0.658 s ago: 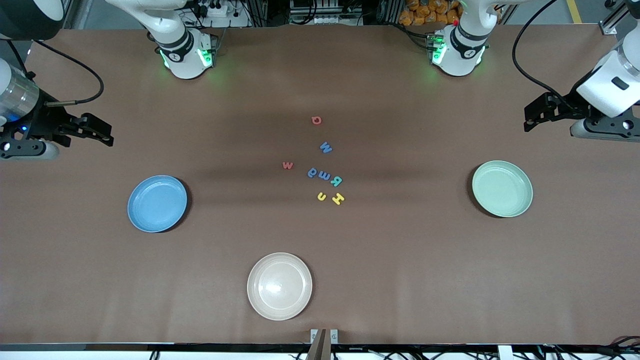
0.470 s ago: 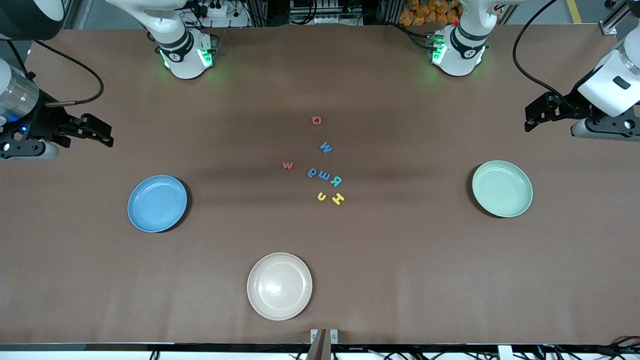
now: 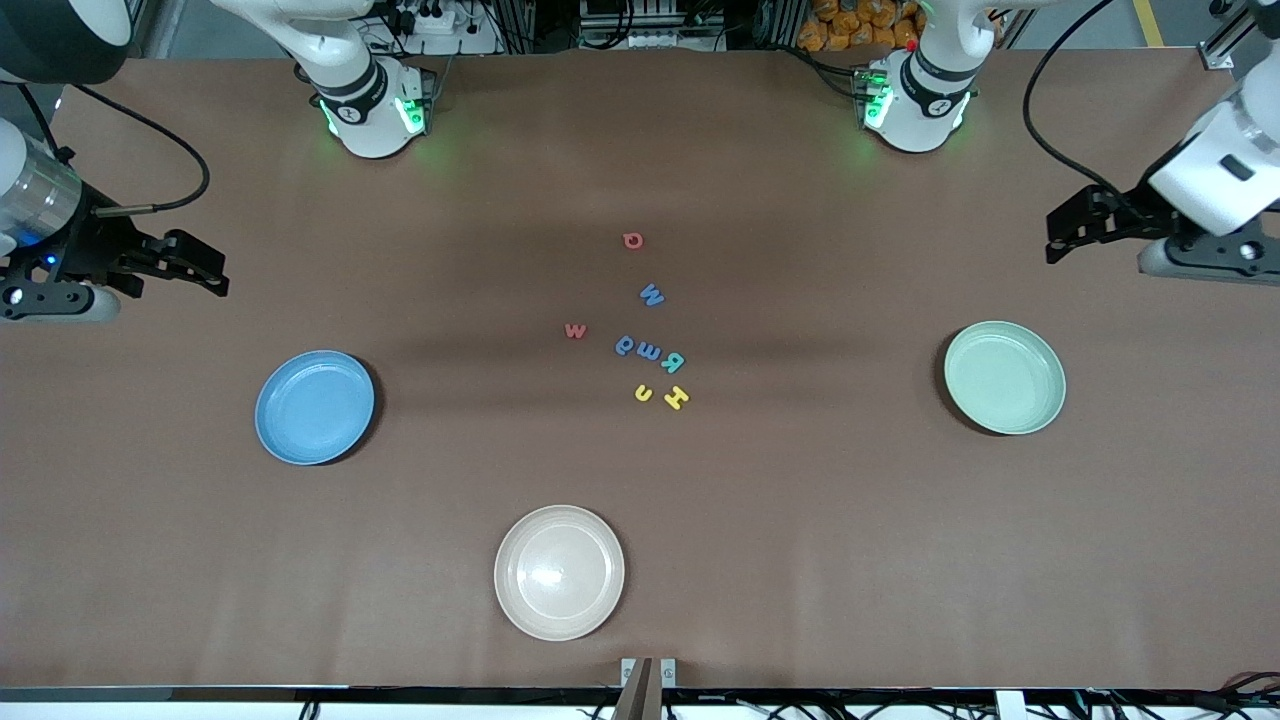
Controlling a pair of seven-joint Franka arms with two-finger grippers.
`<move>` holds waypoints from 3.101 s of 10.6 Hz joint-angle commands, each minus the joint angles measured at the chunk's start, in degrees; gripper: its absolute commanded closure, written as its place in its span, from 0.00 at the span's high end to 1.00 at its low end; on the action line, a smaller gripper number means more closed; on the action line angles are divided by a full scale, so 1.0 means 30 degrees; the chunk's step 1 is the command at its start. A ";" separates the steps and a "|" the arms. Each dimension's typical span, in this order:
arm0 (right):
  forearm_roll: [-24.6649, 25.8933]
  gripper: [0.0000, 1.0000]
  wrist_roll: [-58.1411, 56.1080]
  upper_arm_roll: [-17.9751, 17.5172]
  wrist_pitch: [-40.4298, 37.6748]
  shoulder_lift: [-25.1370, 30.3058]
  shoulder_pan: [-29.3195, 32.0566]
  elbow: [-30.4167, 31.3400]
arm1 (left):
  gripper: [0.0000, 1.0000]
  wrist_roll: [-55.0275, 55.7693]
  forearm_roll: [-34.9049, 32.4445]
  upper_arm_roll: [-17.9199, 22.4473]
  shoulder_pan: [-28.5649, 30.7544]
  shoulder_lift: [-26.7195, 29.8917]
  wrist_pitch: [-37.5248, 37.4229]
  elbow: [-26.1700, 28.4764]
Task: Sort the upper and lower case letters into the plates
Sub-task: 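Move both grippers from rest toward the foam letters in the middle, then grasp the yellow H with the left gripper while the right gripper grasps the pink w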
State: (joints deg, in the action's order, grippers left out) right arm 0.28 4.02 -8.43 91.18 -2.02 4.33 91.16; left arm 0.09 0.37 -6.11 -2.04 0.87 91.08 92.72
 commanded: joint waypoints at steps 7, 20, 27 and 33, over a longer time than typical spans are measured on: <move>-0.0211 1.00 0.0009 0.0026 -0.0392 -0.0234 0.0461 -0.0151 | 1.00 0.1319 -0.0154 -0.3819 -0.2919 -0.3128 0.5349 0.2550; -0.2232 1.00 1.7281 -0.4251 0.5906 -0.6265 -0.1734 0.2604 | 0.95 0.1993 -0.2526 -0.2132 -0.9649 -1.0803 1.2498 0.1092; -0.2088 1.00 2.5583 -0.4222 0.7693 -0.9021 -0.2903 0.1723 | 0.67 0.1993 -0.2205 0.0512 -1.1621 -1.3736 1.2589 -0.2485; -0.0539 1.00 3.2584 -0.4222 1.0068 -1.0516 -0.4635 0.1663 | 0.66 0.1876 -0.1911 0.1042 -1.2297 -1.5903 1.5486 -0.3278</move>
State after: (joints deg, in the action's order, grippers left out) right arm -3.79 98.70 -21.02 121.31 -31.62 -9.42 97.14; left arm 5.11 -5.50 -4.06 -37.79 -44.42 136.16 85.41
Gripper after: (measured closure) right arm 0.000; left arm 0.335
